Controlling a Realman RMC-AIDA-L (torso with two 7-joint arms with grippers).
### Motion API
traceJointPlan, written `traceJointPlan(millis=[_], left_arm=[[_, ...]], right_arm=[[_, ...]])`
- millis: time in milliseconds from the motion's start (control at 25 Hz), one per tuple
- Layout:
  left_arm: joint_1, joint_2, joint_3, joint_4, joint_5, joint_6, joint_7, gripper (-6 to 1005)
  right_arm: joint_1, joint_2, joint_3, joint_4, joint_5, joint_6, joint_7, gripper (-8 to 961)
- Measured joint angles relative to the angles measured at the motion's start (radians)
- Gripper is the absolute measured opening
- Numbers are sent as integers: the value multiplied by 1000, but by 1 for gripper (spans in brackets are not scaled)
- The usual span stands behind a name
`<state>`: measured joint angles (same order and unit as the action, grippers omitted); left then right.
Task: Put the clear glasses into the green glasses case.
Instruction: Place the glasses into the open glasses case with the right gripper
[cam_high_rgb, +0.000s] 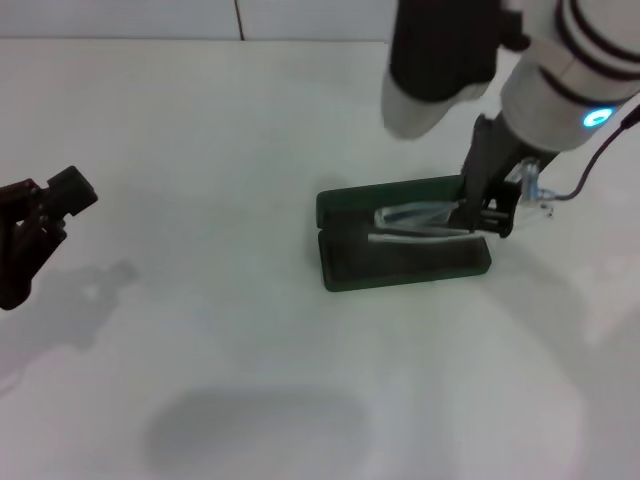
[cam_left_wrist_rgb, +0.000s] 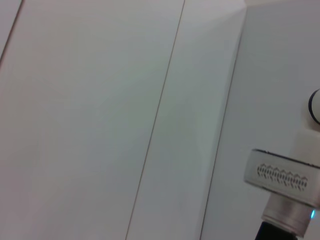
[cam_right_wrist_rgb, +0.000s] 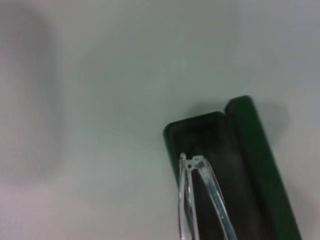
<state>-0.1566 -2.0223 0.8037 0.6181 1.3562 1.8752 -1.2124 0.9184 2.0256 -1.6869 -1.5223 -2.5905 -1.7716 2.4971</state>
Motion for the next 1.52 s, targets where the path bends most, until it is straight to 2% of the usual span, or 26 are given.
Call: traceJointPlan(millis=[400, 880, 1520], left_arm=[[-7, -8, 0, -6, 0, -1, 0, 67], [-37, -9, 0, -39, 0, -25, 2, 71], [-40, -9, 0, -42, 2, -42, 2, 77]], right_arm=[[5, 2, -186, 105, -51, 184, 4, 99], [11, 2, -260, 170, -67, 293, 39, 100], [40, 2, -331, 247, -79, 402, 85, 100]])
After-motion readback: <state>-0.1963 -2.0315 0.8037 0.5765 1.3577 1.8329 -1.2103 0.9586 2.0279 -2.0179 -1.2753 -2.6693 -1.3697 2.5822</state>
